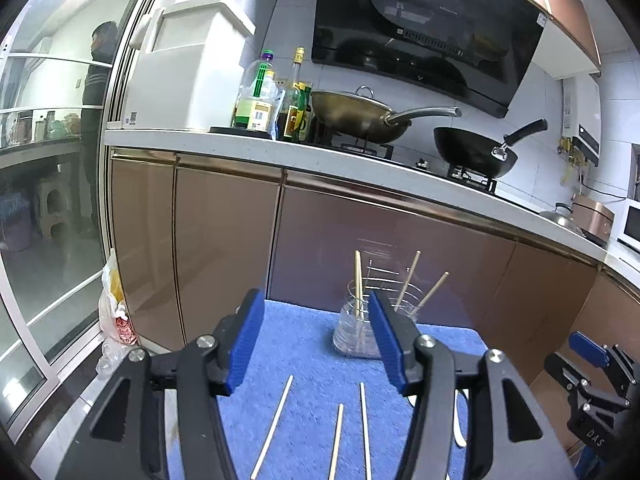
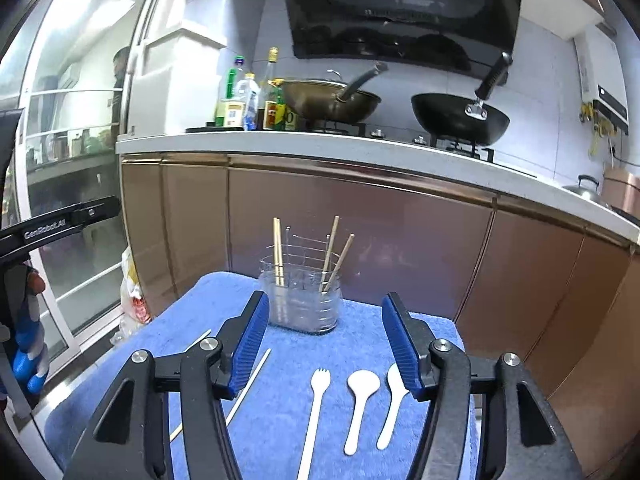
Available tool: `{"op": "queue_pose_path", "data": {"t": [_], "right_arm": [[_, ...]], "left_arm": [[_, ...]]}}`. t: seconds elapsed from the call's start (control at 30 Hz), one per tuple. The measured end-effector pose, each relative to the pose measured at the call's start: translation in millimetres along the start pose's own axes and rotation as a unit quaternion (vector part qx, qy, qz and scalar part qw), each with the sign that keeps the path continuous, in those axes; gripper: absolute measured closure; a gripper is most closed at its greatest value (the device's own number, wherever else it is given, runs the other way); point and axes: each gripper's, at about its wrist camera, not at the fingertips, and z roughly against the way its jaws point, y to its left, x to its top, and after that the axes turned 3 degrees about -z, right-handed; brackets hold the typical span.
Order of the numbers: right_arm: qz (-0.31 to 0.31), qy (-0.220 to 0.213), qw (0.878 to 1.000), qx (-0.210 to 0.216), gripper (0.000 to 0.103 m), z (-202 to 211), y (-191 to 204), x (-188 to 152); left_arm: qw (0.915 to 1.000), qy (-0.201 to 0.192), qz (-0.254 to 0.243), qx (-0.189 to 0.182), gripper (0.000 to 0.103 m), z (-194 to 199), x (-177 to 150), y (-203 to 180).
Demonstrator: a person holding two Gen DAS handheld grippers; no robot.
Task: Organize utensils
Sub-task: 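Withdraw both open tools from the holder back over the towel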
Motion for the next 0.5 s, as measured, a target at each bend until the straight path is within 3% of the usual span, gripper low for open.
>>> {"op": "queue_pose_path", "data": {"t": [0.5], "right_arm": [[0.005, -0.025, 1.000, -0.004, 0.045, 36.1, -11.9, -0.7]], "left_arm": [[0.9998, 0.004, -0.012, -0.014, 0.051, 18.2, 4.1, -16.5]]}}
